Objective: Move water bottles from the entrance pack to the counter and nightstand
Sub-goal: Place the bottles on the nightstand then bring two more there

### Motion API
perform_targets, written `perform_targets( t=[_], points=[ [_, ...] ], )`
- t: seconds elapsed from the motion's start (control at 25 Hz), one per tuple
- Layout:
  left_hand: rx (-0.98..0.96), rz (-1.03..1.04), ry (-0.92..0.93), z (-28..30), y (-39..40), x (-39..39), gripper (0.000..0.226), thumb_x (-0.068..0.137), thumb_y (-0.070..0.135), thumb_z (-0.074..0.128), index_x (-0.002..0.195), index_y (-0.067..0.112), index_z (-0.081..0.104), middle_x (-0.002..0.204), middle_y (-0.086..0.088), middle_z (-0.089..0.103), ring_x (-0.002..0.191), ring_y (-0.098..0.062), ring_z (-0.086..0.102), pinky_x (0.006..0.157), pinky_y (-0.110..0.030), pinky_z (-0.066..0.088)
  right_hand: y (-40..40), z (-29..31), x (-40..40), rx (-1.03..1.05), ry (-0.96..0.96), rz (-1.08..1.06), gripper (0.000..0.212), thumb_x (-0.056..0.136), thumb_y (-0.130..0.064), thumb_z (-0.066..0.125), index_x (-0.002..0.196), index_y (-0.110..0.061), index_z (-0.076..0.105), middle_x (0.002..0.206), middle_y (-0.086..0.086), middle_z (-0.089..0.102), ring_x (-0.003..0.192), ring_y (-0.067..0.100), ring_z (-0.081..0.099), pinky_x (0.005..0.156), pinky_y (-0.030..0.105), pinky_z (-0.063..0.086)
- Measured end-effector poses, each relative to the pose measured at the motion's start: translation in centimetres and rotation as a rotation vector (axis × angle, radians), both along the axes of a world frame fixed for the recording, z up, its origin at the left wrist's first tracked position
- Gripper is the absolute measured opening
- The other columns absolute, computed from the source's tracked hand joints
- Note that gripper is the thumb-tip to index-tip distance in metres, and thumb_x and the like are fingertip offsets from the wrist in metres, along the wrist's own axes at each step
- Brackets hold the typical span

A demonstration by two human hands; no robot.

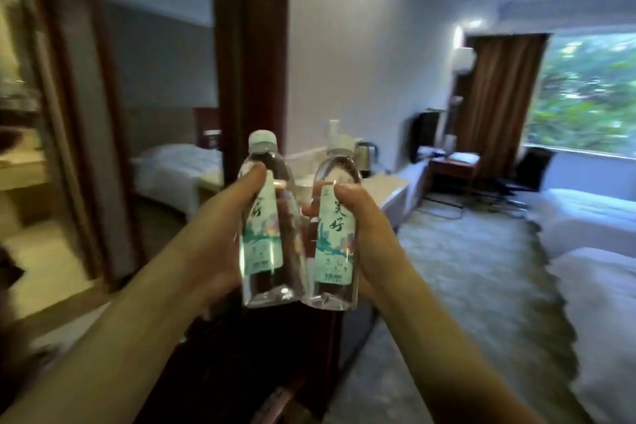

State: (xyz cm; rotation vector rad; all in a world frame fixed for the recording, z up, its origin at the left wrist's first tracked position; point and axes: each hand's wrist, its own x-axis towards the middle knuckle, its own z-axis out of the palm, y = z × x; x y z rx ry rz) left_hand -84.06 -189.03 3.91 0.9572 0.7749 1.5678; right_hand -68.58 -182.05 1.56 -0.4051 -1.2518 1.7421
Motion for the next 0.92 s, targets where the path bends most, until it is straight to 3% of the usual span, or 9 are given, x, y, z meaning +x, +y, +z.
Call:
perform_targets(
  t=[0.08,0.2,0.32,0.44,0.56,0.76,0.84,0.92],
  points=[
    [-0.049,-0.131,0.05,0.4,4.5,7.8,0.047,0.092,0.045,0.051,0.112,0.005,0.064,0.09,-0.01,0.071,0.079,-0.025,0.07,0.081,-0.045,0.056,3.7,0.4,8.2,0.017,-0.014,-0.174,0.035,0.073,-0.025,0.071,0.1,-0.005,0.063,0.075,0.01,0.068,0.063,0.024,0.065,0.062,0.033,0.055],
    [-0.01,-0.221,0.039,0.4,11.3,18.6,0.041,0.096,0.043,0.047,0.09,0.009,0.069,0.072,-0.01,0.074,0.061,-0.024,0.072,0.055,-0.034,0.058,7.8,1.0,18.5,0.077,-0.075,-0.399,0.051,0.069,-0.034,0.077,0.107,-0.003,0.065,0.082,0.012,0.072,0.069,0.025,0.069,0.067,0.039,0.054],
    [-0.068,-0.391,-0.004,0.6,17.4,25.7,0.049,0.093,0.048,0.049,0.101,0.005,0.072,0.09,-0.018,0.075,0.078,-0.031,0.073,0.071,-0.042,0.057,11.6,1.3,26.2,0.127,-0.138,-0.542,0.035,0.074,-0.029,0.078,0.098,-0.006,0.069,0.081,0.012,0.073,0.069,0.024,0.071,0.063,0.038,0.056],
    [-0.091,-0.537,0.013,0.8,24.3,31.2,0.055,0.094,0.049,0.048,0.097,0.003,0.076,0.09,-0.02,0.074,0.077,-0.031,0.073,0.064,-0.039,0.058,17.0,1.1,32.2,0.126,-0.178,-0.652,0.016,0.086,-0.022,0.07,0.095,-0.008,0.068,0.082,0.011,0.072,0.069,0.024,0.07,0.06,0.036,0.06],
    [-0.032,-0.553,0.096,0.7,32.5,35.1,0.061,0.087,0.05,0.057,0.129,0.005,0.058,0.108,-0.019,0.067,0.093,-0.033,0.068,0.071,-0.043,0.057,23.9,0.5,36.5,0.168,-0.225,-0.712,0.036,0.081,-0.027,0.069,0.109,-0.004,0.066,0.087,0.012,0.073,0.076,0.025,0.071,0.064,0.035,0.061],
    [0.049,-0.49,0.23,0.9,49.1,40.5,0.059,0.073,0.052,0.06,0.122,0.02,0.058,0.104,-0.012,0.069,0.077,-0.025,0.075,0.057,-0.038,0.059,39.7,0.8,42.4,0.199,-0.21,-0.855,0.036,0.078,-0.033,0.068,0.107,-0.01,0.067,0.089,0.011,0.07,0.086,0.037,0.069,0.074,0.046,0.058],
    [0.089,-0.496,0.292,1.4,56.3,43.2,0.06,0.071,0.055,0.059,0.119,0.02,0.059,0.103,-0.011,0.07,0.074,-0.022,0.075,0.061,-0.041,0.061,46.2,1.4,45.1,0.206,-0.196,-0.905,0.041,0.079,-0.03,0.068,0.112,-0.005,0.064,0.095,0.017,0.067,0.091,0.045,0.066,0.071,0.045,0.058],
    [0.103,-0.469,0.332,2.0,62.5,46.3,0.057,0.066,0.056,0.061,0.112,0.022,0.061,0.093,-0.006,0.074,0.073,-0.022,0.075,0.074,-0.049,0.06,51.7,1.8,47.7,0.193,-0.191,-0.94,0.044,0.078,-0.027,0.069,0.114,-0.003,0.062,0.098,0.022,0.066,0.09,0.047,0.066,0.068,0.043,0.059]
  ],
)
